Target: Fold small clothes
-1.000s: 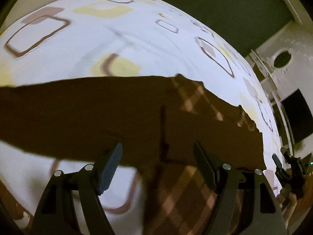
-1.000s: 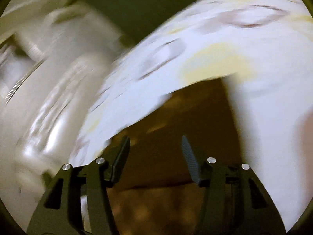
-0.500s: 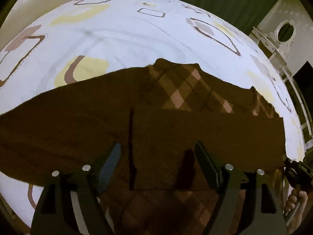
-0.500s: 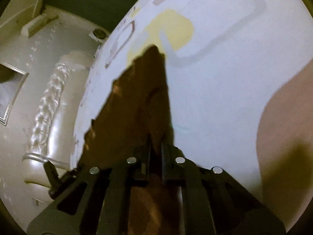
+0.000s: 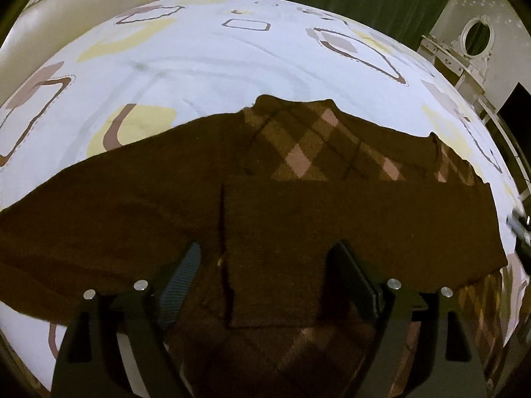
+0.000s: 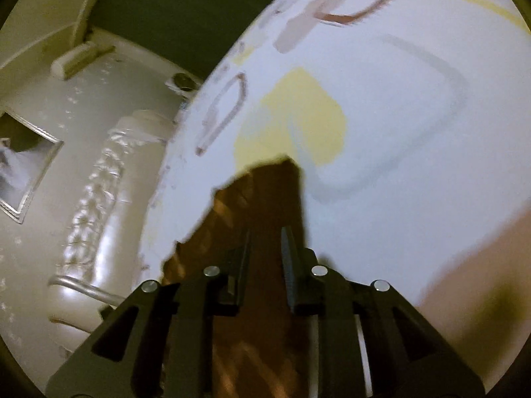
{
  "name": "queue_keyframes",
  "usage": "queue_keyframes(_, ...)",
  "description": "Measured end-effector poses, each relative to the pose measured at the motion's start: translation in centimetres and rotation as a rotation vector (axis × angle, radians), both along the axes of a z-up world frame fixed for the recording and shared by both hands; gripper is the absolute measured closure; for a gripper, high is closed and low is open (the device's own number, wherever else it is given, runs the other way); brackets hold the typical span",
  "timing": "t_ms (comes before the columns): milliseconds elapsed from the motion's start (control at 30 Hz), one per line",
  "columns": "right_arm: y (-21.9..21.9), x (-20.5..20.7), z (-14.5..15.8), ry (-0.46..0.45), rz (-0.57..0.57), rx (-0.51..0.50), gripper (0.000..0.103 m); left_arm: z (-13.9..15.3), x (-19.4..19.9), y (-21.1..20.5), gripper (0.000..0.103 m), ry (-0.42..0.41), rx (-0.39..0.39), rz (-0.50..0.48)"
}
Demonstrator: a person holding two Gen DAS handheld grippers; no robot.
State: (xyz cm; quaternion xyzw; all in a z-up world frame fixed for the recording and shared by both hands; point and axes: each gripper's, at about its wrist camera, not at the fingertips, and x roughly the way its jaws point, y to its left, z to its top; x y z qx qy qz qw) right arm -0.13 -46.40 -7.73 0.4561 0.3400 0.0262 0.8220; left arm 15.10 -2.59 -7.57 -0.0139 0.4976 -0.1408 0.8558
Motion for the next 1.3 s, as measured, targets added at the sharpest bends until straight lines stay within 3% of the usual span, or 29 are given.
queue_keyframes(133, 0.1, 4.0, -0.3, 0.001, 0.054, 0.011, 0.082, -0.1, -0.2, -0.2, 0.019, -0.013, 0.003, -0.006)
queue_keyframes(233, -0.4, 6.3, -2.8, 0.085, 0.042, 0.047, 0.082, -0.2, -0.3, -0.3, 0.018, -0.027, 0.003, -0.011)
queue_keyframes(300, -0.8, 6.8, -4.2, 0.142, 0.023, 0.039, 0.095, -0.3, -0.3, -0.5, 0.018, -0.038, 0.011, -0.019)
queue_keyframes(367, -1.2, 6.6, -4.6, 0.134, -0.005, 0.06, 0.095, -0.3, -0.3, -0.5, 0.018, -0.046, 0.013, -0.021)
queue_keyframes(433, -0.9, 6.1, -3.9, 0.117, -0.017, 0.067, 0.083, -0.3, -0.2, -0.4, 0.018, -0.048, 0.002, -0.022)
queue_keyframes(500, 0.1, 5.1, -2.6, 0.084, -0.005, 0.039, 0.062, -0.1, -0.2, -0.1, 0.018, -0.046, -0.021, -0.027)
queue_keyframes(600, 2.6, 3.2, -1.1, 0.029, 0.043, 0.05, 0.059, 0.2, -0.2, 0.5, 0.018, -0.034, -0.049, -0.04)
queue_keyframes(767, 7.1, -0.4, -0.2, 0.014, 0.107, 0.027, 0.054, 1.6, -1.1, 2.5, 0.018, -0.018, -0.123, -0.019)
queue_keyframes(1067, 11.2, -3.0, 0.0, 0.048, 0.148, -0.016, 0.048, 5.3, -3.4, 12.9, 0.018, -0.075, -0.185, 0.013)
queue_keyframes(1167, 12.2, -3.1, -0.1, 0.058, 0.153, -0.026, 0.047, 5.7, -3.9, 18.1, 0.018, -0.082, -0.199, 0.063)
queue_keyframes(1300, 13.1, -3.3, -0.1, 0.071, 0.156, -0.035, 0.047, 5.2, -4.7, 26.9, 0.018, -0.075, -0.225, 0.2)
